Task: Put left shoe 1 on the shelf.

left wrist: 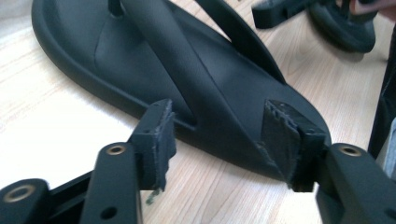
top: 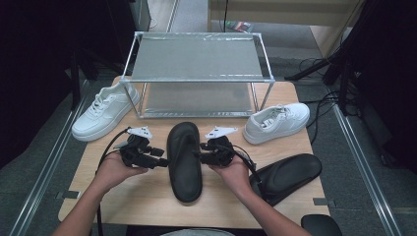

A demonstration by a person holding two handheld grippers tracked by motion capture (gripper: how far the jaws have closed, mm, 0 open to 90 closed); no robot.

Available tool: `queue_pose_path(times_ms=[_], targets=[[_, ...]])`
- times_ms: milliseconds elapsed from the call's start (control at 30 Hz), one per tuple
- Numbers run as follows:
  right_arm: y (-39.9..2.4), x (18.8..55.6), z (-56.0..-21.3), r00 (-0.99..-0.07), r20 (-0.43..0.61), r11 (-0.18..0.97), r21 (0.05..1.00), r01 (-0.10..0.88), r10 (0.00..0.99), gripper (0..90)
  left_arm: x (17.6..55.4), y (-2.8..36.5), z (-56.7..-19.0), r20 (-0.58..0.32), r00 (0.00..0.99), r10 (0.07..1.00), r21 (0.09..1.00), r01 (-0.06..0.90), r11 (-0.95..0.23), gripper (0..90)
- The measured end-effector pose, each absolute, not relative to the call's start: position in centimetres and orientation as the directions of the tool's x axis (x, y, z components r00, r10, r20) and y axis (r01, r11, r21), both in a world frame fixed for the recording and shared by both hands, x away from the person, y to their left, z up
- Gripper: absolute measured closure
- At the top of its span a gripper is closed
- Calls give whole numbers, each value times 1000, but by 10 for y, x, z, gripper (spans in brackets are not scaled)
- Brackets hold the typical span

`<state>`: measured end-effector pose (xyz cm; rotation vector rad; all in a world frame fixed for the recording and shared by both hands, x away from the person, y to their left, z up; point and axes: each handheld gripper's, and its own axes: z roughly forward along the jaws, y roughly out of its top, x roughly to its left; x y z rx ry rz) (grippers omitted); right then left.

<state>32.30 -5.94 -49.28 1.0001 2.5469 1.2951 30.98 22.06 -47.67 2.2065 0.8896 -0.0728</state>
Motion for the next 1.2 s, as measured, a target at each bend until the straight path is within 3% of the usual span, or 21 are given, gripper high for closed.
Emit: queue_pose_path(times_ms=[300, 533, 767, 1200], targets=[[-55, 309, -498, -762, 199, 412, 743, 527, 616, 522, 324, 223, -472, -321, 750, 578, 625, 626, -466, 408], [-56, 302, -502, -744, 187, 406, 740, 536, 641, 493, 333, 219, -458, -327, 759, 562, 632, 618, -468, 655], [-59, 295, -506, -710, 224, 366, 731, 576, 668, 470, 344, 215, -442, -290, 794, 534, 655, 571, -494, 821], [-48, 304, -513, -677, 238, 337, 725, 601, 697, 465, 387, 207, -401, -244, 835, 494, 695, 506, -511, 888]])
